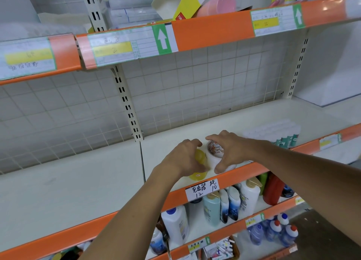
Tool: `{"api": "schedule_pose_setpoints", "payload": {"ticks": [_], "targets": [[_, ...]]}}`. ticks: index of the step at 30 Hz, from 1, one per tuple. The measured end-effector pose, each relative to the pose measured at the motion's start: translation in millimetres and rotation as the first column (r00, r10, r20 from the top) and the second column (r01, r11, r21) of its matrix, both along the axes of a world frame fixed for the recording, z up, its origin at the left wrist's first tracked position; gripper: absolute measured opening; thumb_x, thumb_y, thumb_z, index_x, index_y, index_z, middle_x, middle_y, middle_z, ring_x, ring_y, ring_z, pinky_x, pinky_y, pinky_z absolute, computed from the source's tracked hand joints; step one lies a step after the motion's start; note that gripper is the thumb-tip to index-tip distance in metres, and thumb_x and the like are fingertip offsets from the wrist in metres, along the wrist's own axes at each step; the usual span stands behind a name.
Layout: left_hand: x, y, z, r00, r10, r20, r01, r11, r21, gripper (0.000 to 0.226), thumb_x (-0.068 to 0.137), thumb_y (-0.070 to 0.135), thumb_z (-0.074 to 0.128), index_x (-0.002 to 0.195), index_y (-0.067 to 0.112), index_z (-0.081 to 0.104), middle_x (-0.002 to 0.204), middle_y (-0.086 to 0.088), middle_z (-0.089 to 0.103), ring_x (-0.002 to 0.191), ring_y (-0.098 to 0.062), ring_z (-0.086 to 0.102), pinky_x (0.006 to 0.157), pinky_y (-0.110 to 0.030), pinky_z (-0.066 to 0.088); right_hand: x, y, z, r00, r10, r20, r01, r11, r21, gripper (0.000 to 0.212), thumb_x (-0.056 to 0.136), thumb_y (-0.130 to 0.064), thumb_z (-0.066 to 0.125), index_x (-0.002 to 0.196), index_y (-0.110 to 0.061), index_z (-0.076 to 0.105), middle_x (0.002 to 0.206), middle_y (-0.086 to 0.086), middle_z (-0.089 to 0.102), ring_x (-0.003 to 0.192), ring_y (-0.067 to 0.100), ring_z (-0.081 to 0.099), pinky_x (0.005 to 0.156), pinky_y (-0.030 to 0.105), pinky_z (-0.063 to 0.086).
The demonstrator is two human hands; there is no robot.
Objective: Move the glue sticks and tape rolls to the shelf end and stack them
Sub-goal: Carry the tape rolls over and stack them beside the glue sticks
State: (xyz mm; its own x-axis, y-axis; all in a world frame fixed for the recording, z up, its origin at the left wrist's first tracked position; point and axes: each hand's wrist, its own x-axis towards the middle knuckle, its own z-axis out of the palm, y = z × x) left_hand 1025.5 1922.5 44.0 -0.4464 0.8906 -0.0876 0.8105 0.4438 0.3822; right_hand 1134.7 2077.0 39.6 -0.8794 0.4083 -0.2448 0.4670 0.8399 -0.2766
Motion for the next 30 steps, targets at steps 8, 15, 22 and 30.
{"api": "schedule_pose_setpoints", "payload": {"ticks": [8, 15, 22, 30], "targets": [[-3, -7, 7, 1.0, 0.007, 0.024, -0.007, 1.0, -0.004, 0.088, 0.075, 0.035, 0.083, 0.148, 0.024, 0.036, 0.142, -0.002, 0.043, 0.125, -0.021, 0.049, 0.087, -0.026, 0.042, 2, 5, 16, 0.996, -0.005, 0.091, 0.007, 1.0, -0.021, 0.122, 0.065, -0.054, 0.087, 0.157, -0.036, 0.009, 0.158, 0.001, 0.017, 0.144, 0.024, 0.024, 0.113, 0.048, 0.035], [-4, -10, 12, 1.0, 0.011, 0.021, -0.01, 1.0, -0.005, 0.089, 0.076, 0.034, 0.083, 0.149, 0.022, 0.034, 0.146, -0.003, 0.041, 0.128, -0.021, 0.047, 0.093, -0.029, 0.043, 0, 13, 25, 0.983, 0.052, 0.176, -0.046, 0.998, -0.038, 0.116, 0.066, -0.034, 0.09, 0.155, -0.041, 0.016, 0.151, -0.003, 0.029, 0.138, 0.024, 0.036, 0.108, 0.042, 0.041], [-3, -13, 11, 0.999, 0.025, 0.02, -0.025, 1.0, 0.007, 0.088, 0.076, 0.034, 0.083, 0.149, 0.023, 0.035, 0.145, -0.002, 0.041, 0.127, -0.021, 0.048, 0.089, -0.026, 0.043, -1, 16, 24, 0.985, 0.07, 0.159, -0.065, 0.997, -0.039, 0.114, 0.065, -0.035, 0.09, 0.154, -0.04, 0.02, 0.151, -0.002, 0.03, 0.137, 0.023, 0.035, 0.109, 0.042, 0.04], [1, -17, 14, 0.999, 0.041, 0.018, -0.041, 0.999, 0.001, 0.089, 0.075, 0.037, 0.083, 0.149, 0.023, 0.035, 0.147, -0.002, 0.04, 0.129, -0.021, 0.046, 0.094, -0.028, 0.042, 6, 14, 24, 0.986, 0.05, 0.158, -0.046, 0.999, -0.026, 0.117, 0.067, -0.039, 0.09, 0.156, -0.04, 0.014, 0.152, -0.002, 0.029, 0.138, 0.023, 0.035, 0.109, 0.04, 0.04]]}}
